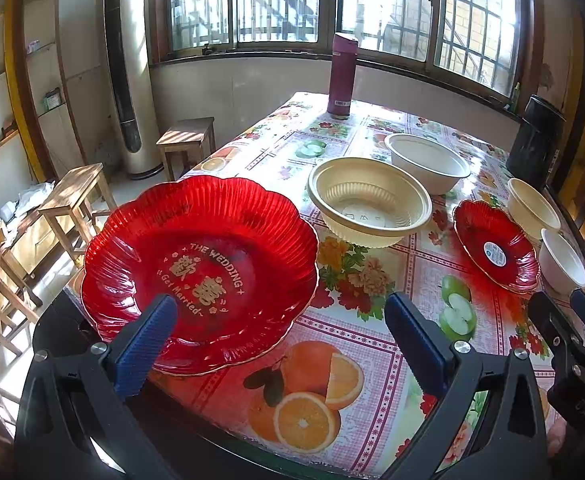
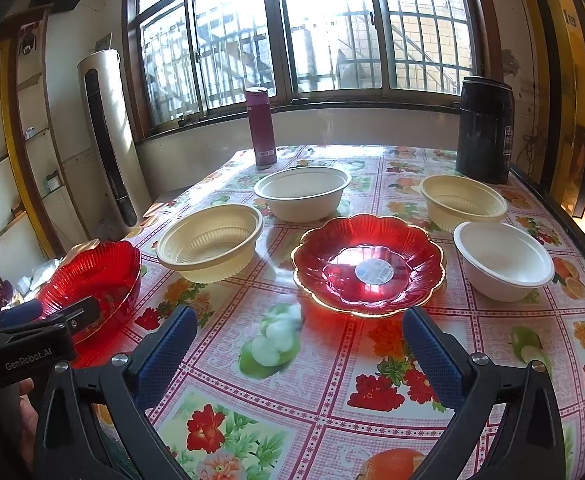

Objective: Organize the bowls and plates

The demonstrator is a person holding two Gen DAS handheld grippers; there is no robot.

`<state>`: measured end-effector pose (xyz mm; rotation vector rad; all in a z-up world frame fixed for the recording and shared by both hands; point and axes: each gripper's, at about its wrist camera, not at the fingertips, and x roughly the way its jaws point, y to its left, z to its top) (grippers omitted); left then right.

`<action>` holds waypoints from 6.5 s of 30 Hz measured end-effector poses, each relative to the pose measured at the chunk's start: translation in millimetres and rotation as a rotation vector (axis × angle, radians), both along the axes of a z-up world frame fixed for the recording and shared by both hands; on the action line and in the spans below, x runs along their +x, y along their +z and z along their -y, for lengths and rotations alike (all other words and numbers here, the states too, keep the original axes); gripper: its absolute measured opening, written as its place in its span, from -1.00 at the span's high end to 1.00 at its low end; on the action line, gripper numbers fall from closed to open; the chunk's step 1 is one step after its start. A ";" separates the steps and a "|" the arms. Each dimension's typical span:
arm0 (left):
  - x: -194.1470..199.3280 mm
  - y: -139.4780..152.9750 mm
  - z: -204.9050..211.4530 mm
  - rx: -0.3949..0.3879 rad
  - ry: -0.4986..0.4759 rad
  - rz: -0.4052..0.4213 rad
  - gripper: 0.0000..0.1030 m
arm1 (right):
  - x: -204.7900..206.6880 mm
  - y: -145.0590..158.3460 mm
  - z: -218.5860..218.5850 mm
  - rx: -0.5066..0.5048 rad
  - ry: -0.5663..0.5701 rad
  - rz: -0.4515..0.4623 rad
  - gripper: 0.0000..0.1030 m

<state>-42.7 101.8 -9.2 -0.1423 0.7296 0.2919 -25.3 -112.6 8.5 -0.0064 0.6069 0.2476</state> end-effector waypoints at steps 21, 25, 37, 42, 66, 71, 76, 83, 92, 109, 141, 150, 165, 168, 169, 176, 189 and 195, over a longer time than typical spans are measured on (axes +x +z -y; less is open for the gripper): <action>-7.7 -0.9 -32.3 -0.016 0.057 -0.008 -1.00 | 2.2 7.0 -35.7 -0.010 0.067 0.001 -1.00; -9.9 -2.5 -41.1 -0.022 0.075 -0.015 -1.00 | 3.7 7.1 -45.0 -0.011 0.082 0.000 -1.00; -18.9 -9.7 -79.1 -0.031 0.154 -0.042 -1.00 | 18.9 6.9 -85.5 0.020 0.157 -0.032 -0.99; -21.1 -11.7 -110.8 -0.050 0.223 -0.068 -1.00 | 33.6 -0.7 -113.4 0.054 0.217 -0.113 -0.99; 10.1 -45.0 -148.8 -0.091 0.261 -0.258 -0.50 | 102.9 -76.7 -185.8 0.105 0.268 -0.445 -0.38; 8.3 -43.7 -146.8 -0.085 0.249 -0.255 -0.06 | 101.6 -79.5 -188.9 0.103 0.276 -0.448 0.24; 11.1 -43.8 -141.9 -0.062 0.224 -0.248 0.34 | 101.7 -83.0 -189.8 0.123 0.294 -0.469 0.75; 9.6 -44.5 -138.1 -0.084 0.202 -0.248 0.52 | 93.2 -81.8 -183.3 0.130 0.291 -0.457 0.82; -2.5 -43.2 -119.5 -0.085 0.164 -0.271 0.51 | 68.2 -79.3 -156.0 0.144 0.284 -0.455 0.81; -82.0 37.8 -89.5 0.075 0.158 0.027 -0.10 | 38.8 -23.6 -38.7 0.241 0.211 -0.249 -0.35; 166.2 -42.9 126.9 -0.292 -0.379 -0.366 -0.45 | 130.8 -73.1 156.1 0.642 -0.190 -0.419 -0.39; 186.4 -47.4 124.3 -0.294 -0.352 -0.370 -0.10 | 145.7 -82.3 155.1 0.665 -0.200 -0.448 -0.11; 200.0 -49.1 131.0 -0.367 -0.390 -0.410 0.55 | 148.3 -82.8 147.4 0.658 -0.186 -0.460 0.11; 200.1 -50.2 129.5 -0.371 -0.378 -0.404 0.63 | 149.6 -85.0 146.8 0.646 -0.187 -0.467 0.32; 199.5 -50.5 128.1 -0.370 -0.374 -0.403 0.67 | 150.4 -85.8 146.3 0.642 -0.188 -0.471 0.45; 195.0 -50.8 122.6 -0.376 -0.370 -0.386 0.76 | 150.8 -89.2 148.3 0.612 -0.212 -0.472 0.79; 164.7 -43.9 116.6 -0.345 -0.391 -0.389 0.75 | 127.4 -82.2 143.5 0.561 -0.203 -0.471 0.79; 126.6 -25.0 113.1 -0.302 -0.418 -0.346 0.74 | 98.2 -70.1 143.4 0.574 -0.180 -0.449 0.79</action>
